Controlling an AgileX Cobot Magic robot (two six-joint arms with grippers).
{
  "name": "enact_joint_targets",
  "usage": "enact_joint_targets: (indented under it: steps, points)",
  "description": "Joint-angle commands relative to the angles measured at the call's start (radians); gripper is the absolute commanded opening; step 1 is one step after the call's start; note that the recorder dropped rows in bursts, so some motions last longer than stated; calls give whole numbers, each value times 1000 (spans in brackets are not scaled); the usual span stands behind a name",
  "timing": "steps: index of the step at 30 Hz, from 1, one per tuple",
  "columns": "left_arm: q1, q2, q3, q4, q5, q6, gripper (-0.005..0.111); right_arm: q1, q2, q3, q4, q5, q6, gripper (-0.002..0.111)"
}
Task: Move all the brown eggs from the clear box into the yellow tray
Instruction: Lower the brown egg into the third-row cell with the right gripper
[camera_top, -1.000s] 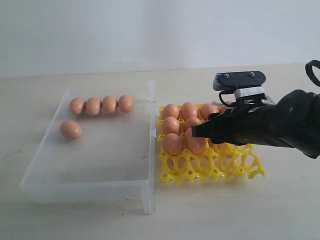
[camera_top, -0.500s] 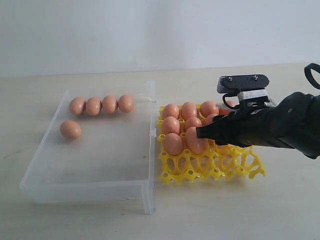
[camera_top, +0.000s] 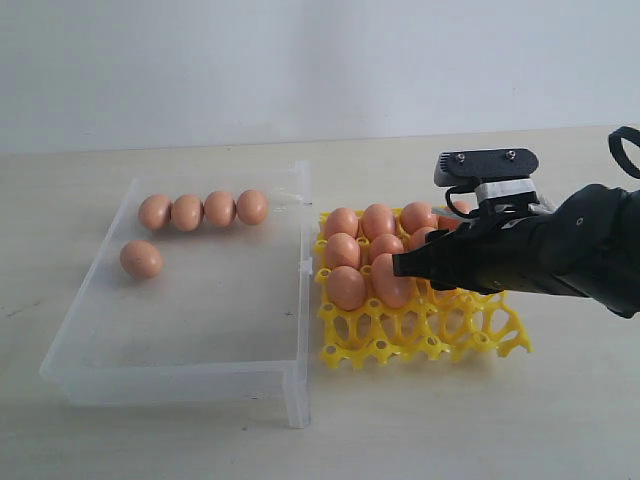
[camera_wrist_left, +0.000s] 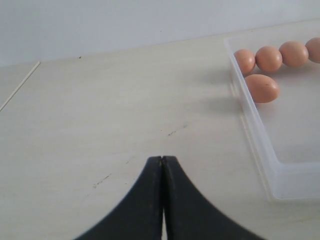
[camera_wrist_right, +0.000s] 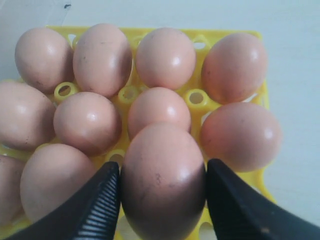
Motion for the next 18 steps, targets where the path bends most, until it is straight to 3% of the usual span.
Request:
enact_joint_targets:
  steps: [1, 6, 11, 18]
  points:
    - [-6, 1, -4, -2, -9, -5, 0, -7, -1, -6, -10, -17, -7, 8]
    - [-6, 1, -4, -2, -9, -5, 0, -7, -1, -6, -10, -17, -7, 17]
    - [-6, 1, -4, -2, -9, -5, 0, -7, -1, -8, -10, -21, 20, 35]
    - [-6, 1, -4, -2, -9, -5, 0, -7, -1, -8, -10, -49, 20, 42]
